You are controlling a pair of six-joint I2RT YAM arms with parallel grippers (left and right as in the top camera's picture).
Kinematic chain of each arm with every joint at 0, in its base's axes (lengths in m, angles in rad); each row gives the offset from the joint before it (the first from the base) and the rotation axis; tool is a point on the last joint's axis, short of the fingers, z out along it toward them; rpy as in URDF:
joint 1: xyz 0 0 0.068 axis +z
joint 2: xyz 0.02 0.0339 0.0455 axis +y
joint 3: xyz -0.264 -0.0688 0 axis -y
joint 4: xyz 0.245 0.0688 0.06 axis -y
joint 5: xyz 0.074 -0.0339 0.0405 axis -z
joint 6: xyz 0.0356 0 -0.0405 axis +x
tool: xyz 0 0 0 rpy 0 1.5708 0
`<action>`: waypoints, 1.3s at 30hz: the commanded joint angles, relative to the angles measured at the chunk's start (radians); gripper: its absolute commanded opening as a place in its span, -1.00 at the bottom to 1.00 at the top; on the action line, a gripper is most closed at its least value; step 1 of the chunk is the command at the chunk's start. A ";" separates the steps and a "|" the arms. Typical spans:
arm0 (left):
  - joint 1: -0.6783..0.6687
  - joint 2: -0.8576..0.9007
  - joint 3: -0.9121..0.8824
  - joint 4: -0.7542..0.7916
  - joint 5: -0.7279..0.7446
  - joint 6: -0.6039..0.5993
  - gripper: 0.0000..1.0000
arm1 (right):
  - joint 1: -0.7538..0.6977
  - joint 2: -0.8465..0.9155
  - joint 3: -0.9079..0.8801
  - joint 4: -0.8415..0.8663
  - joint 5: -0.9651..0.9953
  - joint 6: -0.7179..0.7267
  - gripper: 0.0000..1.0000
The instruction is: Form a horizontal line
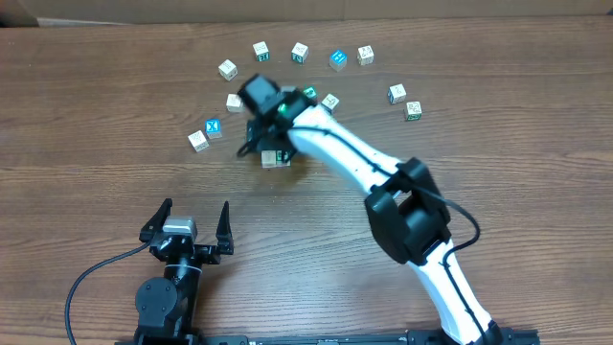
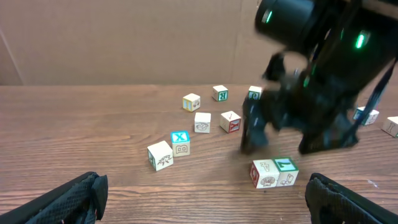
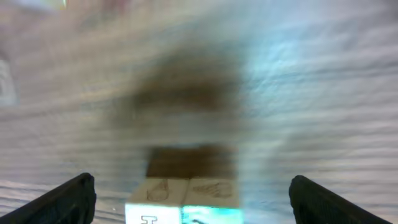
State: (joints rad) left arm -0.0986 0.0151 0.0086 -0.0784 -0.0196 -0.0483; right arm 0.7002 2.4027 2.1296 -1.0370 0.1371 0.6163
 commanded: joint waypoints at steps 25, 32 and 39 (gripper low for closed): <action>-0.006 -0.009 -0.004 0.003 -0.006 0.019 0.99 | -0.924 -0.038 0.344 -0.459 -0.028 -0.176 1.00; -0.006 -0.009 -0.004 0.003 -0.006 0.019 0.99 | -1.013 -0.038 0.344 -0.457 -0.031 -0.176 1.00; -0.006 -0.009 -0.004 0.003 -0.006 0.019 0.99 | -1.043 -0.038 0.344 -0.457 -0.031 -0.176 1.00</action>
